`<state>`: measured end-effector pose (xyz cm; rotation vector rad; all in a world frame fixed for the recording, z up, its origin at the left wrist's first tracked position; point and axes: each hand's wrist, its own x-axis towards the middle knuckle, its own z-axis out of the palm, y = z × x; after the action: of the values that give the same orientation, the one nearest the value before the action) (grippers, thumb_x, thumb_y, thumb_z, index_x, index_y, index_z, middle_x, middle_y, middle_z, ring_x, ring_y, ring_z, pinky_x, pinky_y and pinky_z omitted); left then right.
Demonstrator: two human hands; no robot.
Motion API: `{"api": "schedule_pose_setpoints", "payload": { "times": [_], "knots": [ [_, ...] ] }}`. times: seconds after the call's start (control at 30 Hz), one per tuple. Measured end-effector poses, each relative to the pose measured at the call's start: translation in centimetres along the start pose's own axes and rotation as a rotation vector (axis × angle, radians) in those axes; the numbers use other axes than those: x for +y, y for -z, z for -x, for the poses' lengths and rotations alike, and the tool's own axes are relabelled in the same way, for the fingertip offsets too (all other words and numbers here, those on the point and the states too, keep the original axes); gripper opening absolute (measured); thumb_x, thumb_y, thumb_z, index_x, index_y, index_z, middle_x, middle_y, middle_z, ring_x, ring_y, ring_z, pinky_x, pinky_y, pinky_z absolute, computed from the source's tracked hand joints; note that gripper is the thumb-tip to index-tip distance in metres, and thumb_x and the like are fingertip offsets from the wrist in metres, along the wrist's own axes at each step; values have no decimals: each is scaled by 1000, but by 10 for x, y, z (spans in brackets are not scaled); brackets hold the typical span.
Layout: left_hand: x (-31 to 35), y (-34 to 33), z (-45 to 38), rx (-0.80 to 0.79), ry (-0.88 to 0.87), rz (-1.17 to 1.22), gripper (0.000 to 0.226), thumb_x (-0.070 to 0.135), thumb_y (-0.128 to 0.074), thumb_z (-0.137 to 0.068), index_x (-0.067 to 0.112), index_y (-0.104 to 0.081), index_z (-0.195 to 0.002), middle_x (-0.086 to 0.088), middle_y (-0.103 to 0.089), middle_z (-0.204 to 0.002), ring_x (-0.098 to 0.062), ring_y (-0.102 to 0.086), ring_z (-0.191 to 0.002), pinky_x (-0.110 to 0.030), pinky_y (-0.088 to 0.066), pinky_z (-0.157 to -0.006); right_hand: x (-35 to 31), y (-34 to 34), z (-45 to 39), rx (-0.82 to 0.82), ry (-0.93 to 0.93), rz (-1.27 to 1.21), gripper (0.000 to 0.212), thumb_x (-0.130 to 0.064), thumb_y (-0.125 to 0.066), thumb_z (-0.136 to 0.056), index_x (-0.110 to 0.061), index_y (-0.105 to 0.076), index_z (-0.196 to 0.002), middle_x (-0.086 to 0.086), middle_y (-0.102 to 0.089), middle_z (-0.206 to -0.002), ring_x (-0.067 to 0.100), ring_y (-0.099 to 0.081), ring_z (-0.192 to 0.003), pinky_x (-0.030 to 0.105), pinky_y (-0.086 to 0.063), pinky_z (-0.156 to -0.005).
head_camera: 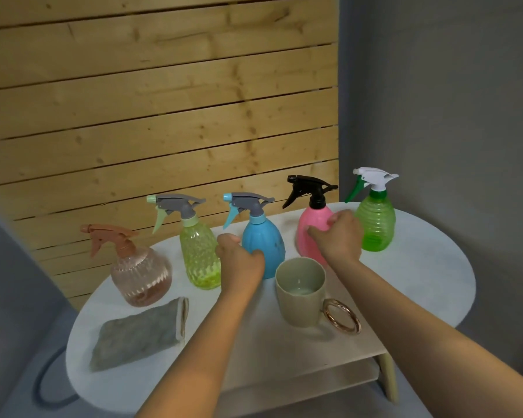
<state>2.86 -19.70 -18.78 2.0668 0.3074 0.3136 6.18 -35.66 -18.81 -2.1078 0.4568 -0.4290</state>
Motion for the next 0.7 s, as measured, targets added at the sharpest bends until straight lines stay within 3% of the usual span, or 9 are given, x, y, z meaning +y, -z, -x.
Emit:
{"api": "schedule_pose_setpoints", "payload": {
  "times": [0.1, 0.2, 0.33, 0.5, 0.7],
  "knots": [
    [0, -3, 2, -10, 2, 15, 30, 7, -57, -85, 11, -34, -104, -9, -36, -113, -19, -45, -87, -27, -40, -69, 9, -3, -12, -40, -17, 28, 81, -35, -78, -70, -14, -34, -135, 12, -36, -137, 29, -31, -129, 35, -28, -104],
    [-1, -7, 0, -13, 10, 17, 31, 8, -58, -85, 10, -36, -107, -10, -36, -115, -23, -48, -93, -33, -45, -77, 16, -10, -25, -182, -12, 61, 97, -42, -79, -68, -19, -24, -145, 10, -33, -143, 31, -33, -131, 42, -32, -107],
    [-1, -9, 0, -17, 15, 23, 33, 8, -58, -84, 14, -34, -105, -8, -35, -114, -25, -49, -97, -39, -49, -85, 17, -8, -26, -268, -6, -109, 84, -30, -80, -70, -18, -33, -138, 8, -48, -131, 31, -49, -116, 37, -43, -86],
    [5, -2, 8, -49, 17, 18, 33, 9, -57, -85, 13, -37, -110, -7, -35, -115, -23, -48, -96, -34, -46, -79, 8, 17, -9, -154, 110, -114, 80, -31, -80, -70, -20, -36, -137, 6, -52, -129, 29, -52, -113, 39, -45, -87],
    [34, 29, 44, 28, -120, 110, 22, 4, -54, -86, 14, -51, -105, -8, -53, -116, -20, -53, -108, -24, -38, -82, -37, 75, 34, -137, 234, -324, 80, -30, -80, -69, -23, -38, -137, 2, -49, -122, 20, -50, -101, 36, -47, -80]
  ]
}}
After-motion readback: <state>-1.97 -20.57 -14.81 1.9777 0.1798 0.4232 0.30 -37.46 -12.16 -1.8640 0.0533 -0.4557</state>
